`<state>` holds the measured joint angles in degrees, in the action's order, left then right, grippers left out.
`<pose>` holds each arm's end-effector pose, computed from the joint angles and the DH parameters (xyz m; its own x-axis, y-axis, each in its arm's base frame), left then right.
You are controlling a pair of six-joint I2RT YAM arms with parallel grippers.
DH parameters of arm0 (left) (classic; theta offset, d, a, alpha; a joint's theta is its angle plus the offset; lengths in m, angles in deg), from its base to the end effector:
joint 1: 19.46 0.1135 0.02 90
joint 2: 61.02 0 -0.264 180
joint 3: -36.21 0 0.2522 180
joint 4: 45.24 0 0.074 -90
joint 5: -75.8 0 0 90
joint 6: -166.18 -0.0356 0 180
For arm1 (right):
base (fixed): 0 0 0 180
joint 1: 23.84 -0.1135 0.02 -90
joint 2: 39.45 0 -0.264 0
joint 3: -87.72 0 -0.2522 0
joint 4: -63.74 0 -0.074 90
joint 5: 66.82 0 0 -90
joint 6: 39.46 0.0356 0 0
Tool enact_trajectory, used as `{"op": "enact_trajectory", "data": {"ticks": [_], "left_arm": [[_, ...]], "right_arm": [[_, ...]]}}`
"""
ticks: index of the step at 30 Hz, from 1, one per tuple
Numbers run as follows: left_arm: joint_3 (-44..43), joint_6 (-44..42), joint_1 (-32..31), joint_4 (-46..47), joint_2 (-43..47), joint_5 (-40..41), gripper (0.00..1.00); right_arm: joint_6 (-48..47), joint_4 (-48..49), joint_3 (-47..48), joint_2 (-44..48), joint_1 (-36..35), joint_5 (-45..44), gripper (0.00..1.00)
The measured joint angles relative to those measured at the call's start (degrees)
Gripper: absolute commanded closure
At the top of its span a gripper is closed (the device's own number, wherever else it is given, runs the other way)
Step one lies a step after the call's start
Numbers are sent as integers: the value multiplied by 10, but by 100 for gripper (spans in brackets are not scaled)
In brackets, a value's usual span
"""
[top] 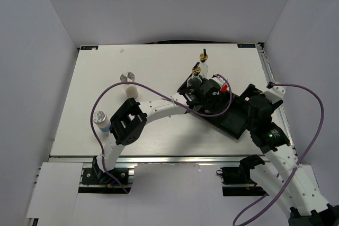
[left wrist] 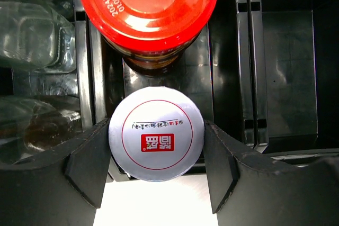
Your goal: Organize the condiment bottles
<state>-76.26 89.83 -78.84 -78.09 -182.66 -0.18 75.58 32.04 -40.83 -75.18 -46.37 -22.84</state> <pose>0.2560 -0.4156 0.2254 -0.5067 0.4066 -0.7602 0.6418 0.7667 -0.0177 0.1422 0.0313 0.3088 -0.0726 0.2881 -0.9548 0.4455 0.8659 0.2274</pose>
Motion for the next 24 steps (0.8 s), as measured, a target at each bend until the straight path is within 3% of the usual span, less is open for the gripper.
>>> {"op": "enact_trajectory", "data": {"ticks": [3,5,24], "left_arm": [[0,4,0,-3,0,-1,31],[0,4,0,-3,0,0,2],[-10,-12,-21,6,24,2,2]], "right_arm": [[0,0,0,0,0,1,11],[0,0,0,0,0,1,11],[-12,-1,0,5,0,19,11]]}}
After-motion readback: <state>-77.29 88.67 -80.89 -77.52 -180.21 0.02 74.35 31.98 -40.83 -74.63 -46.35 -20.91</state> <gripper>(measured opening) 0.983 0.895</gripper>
